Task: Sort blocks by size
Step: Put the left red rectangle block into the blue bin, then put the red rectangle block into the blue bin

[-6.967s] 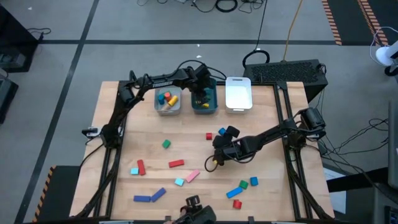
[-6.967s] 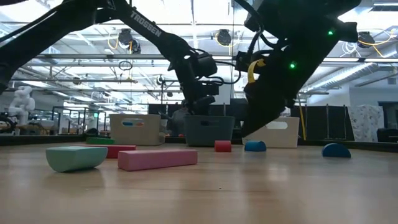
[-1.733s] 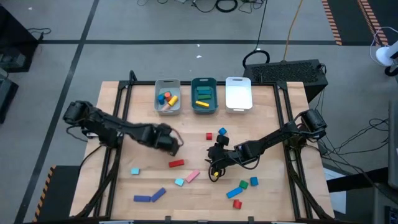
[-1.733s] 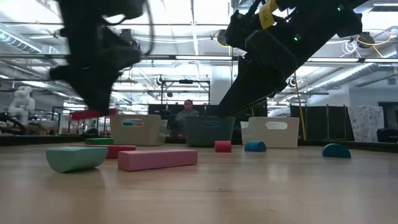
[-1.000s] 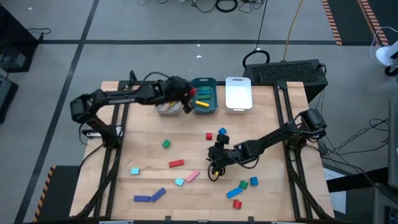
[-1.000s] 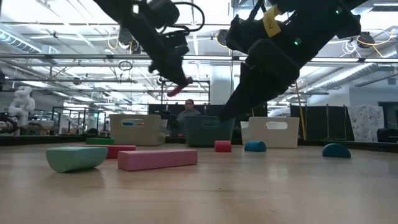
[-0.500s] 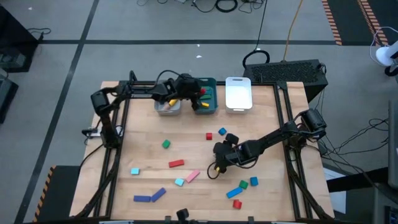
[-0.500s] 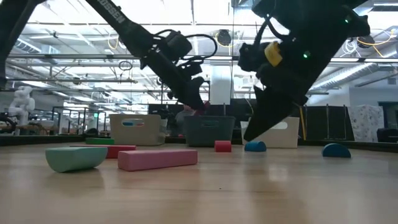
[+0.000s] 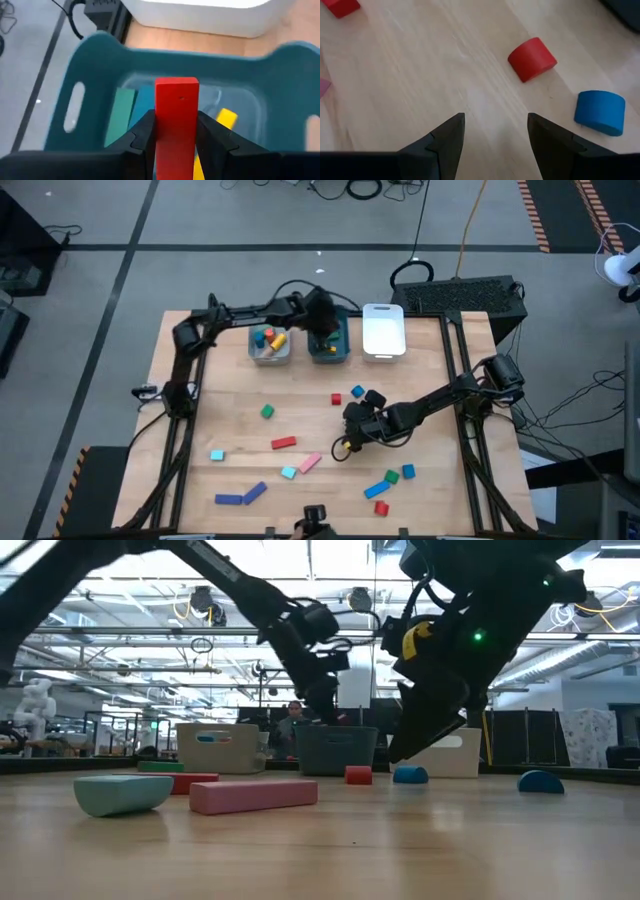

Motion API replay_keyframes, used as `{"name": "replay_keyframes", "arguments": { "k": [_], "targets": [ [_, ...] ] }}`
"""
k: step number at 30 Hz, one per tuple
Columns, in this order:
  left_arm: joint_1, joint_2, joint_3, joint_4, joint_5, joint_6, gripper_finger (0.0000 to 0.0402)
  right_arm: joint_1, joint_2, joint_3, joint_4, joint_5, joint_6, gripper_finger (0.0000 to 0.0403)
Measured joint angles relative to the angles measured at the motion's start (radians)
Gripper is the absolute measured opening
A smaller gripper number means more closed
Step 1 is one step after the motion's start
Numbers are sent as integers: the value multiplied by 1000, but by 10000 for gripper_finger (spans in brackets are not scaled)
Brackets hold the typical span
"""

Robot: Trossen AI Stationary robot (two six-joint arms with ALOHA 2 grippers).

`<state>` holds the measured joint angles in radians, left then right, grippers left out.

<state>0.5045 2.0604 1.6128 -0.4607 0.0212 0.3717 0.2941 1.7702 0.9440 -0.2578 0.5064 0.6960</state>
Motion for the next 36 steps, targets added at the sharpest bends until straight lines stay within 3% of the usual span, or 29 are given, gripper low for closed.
{"name": "replay_keyframes", "arguments": {
  "k": [8, 17, 21, 25, 29, 36],
  "targets": [
    [0, 79, 172, -173, -40, 10, 141, -5, 0, 0, -10, 2, -9, 201],
    [-1, 80, 175, -179, -45, 50, 160, -21, 0, 0, -10, 23, -35, 201],
    [-1, 57, 174, -262, -83, 56, 160, -21, 0, 0, -1, 23, -47, 201],
    [0, 9, 174, -376, 26, 53, 161, -21, 0, 0, 14, 15, -83, 201],
    [-10, -57, 127, -419, 150, 33, 161, -20, 0, 0, 32, 11, -127, 201],
    [-75, -235, -75, -405, 166, 2, 161, -18, 0, 0, 48, -1, -195, 201]
  ]
}}
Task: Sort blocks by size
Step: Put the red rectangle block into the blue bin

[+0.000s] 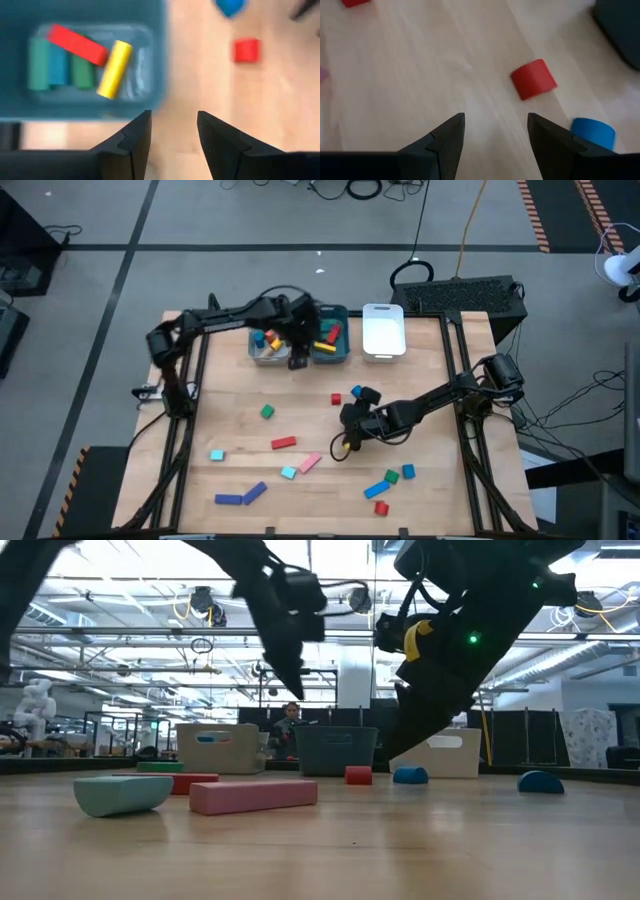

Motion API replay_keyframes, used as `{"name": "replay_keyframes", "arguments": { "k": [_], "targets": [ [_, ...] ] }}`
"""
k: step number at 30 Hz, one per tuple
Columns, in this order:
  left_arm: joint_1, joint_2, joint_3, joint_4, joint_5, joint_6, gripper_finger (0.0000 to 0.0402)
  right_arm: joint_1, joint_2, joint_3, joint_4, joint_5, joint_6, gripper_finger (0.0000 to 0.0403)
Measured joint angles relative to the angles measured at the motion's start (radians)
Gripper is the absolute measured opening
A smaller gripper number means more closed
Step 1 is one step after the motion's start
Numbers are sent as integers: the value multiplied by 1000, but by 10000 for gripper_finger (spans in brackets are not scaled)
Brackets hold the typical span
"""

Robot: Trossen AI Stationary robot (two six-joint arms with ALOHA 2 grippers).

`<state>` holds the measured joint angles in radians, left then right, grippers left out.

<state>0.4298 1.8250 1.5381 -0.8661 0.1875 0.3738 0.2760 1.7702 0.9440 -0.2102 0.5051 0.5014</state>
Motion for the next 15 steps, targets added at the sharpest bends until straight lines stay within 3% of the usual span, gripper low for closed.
{"name": "replay_keyframes", "arguments": {
  "k": [9, 15],
  "targets": [
    [-184, -317, -394, 198, -15, -202, 162, 14, 0, 0, 91, -65, -101, 201],
    [-373, -431, -550, 279, -167, -433, 162, -4, 0, 0, 274, -110, -182, 201]
  ]
}}
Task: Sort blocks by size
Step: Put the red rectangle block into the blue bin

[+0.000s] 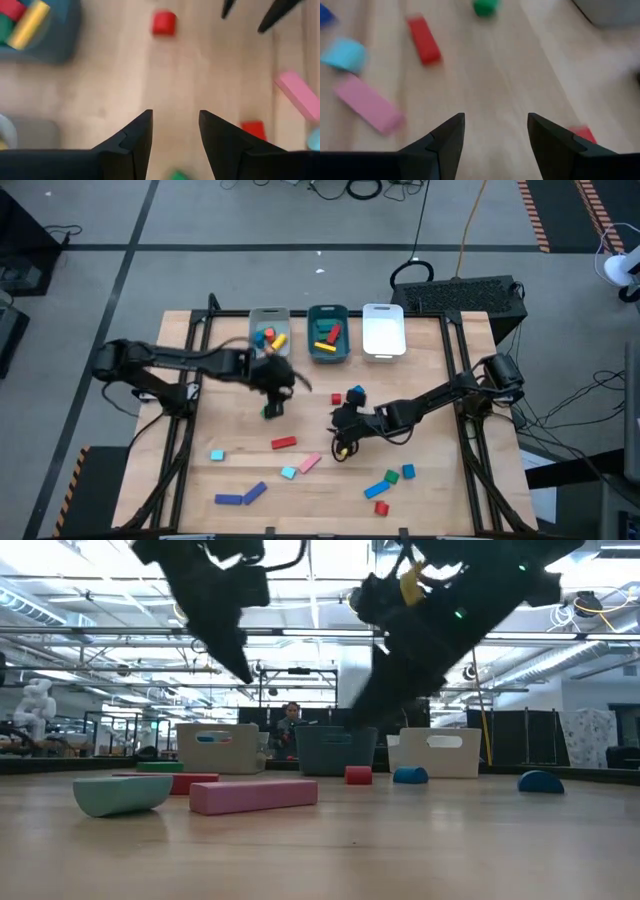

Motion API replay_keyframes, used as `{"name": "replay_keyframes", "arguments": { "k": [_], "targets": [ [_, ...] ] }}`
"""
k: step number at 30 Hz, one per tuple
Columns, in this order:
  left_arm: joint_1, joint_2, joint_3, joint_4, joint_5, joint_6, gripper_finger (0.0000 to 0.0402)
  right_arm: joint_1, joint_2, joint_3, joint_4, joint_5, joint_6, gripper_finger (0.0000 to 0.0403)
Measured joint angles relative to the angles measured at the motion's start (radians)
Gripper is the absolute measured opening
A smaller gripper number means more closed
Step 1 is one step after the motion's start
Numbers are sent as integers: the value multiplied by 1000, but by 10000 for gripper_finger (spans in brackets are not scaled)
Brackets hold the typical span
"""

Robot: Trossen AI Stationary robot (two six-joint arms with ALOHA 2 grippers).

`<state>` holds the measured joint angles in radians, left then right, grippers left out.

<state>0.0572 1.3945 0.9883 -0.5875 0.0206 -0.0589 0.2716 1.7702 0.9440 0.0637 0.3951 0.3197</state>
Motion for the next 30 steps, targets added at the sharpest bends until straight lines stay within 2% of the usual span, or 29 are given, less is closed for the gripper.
{"name": "replay_keyframes", "arguments": {
  "k": [5, 9, 14, 22, 30],
  "targets": [
    [-148, -6, -67, 6, -18, -134, 162, -17, 24, 1, 194, -133, -77, 201],
    [-249, 17, -97, 38, -52, -220, 162, -17, 72, 1, 270, -148, -81, 201],
    [-343, 39, -126, 98, -97, -301, 162, -17, 107, 0, 256, -147, -65, 201],
    [-431, 128, -127, 156, -143, -304, 162, -17, 112, 0, 268, -140, -63, 201],
    [-446, 261, -127, 215, -172, -329, 162, -17, 112, 0, 263, -138, -74, 201]
  ]
}}
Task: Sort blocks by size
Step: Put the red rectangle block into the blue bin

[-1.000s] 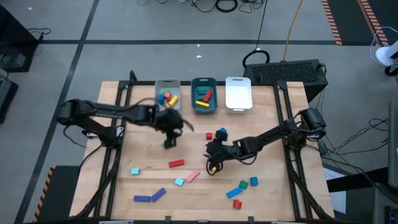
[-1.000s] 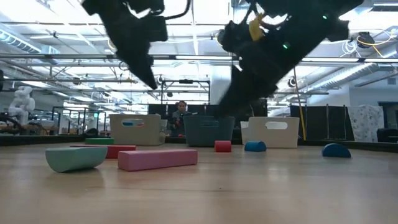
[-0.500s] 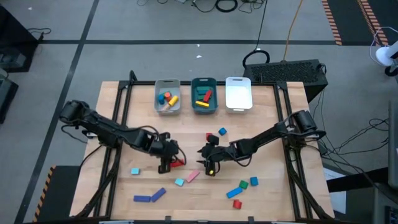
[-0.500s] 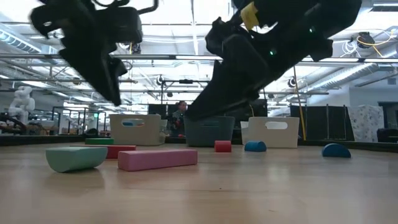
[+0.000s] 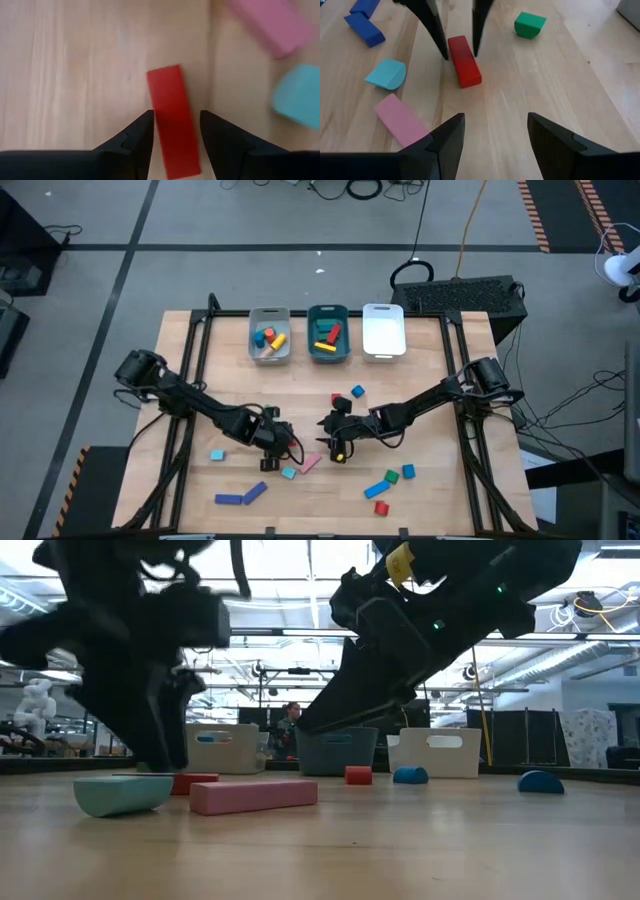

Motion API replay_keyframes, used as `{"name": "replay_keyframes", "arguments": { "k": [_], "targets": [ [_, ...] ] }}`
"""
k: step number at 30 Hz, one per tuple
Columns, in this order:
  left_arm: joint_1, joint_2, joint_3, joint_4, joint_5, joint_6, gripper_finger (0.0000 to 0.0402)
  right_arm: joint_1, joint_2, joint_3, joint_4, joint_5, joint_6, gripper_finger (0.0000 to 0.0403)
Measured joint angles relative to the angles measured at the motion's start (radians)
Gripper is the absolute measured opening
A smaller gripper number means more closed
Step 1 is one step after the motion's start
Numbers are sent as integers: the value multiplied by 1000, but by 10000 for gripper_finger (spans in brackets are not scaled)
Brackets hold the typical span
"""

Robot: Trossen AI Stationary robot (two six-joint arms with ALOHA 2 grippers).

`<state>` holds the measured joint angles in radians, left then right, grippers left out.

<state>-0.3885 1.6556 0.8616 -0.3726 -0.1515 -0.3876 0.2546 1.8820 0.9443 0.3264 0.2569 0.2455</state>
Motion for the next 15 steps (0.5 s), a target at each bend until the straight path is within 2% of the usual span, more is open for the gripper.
{"name": "replay_keyframes", "arguments": {
  "k": [10, 15],
  "targets": [
    [1, 66, 5, 8, -36, -26, 160, 0, 0, 0, -3, 3, 1, 201],
    [0, 65, 5, 10, -50, -25, 119, 0, 0, 0, -29, 3, 81, 201]
  ]
}}
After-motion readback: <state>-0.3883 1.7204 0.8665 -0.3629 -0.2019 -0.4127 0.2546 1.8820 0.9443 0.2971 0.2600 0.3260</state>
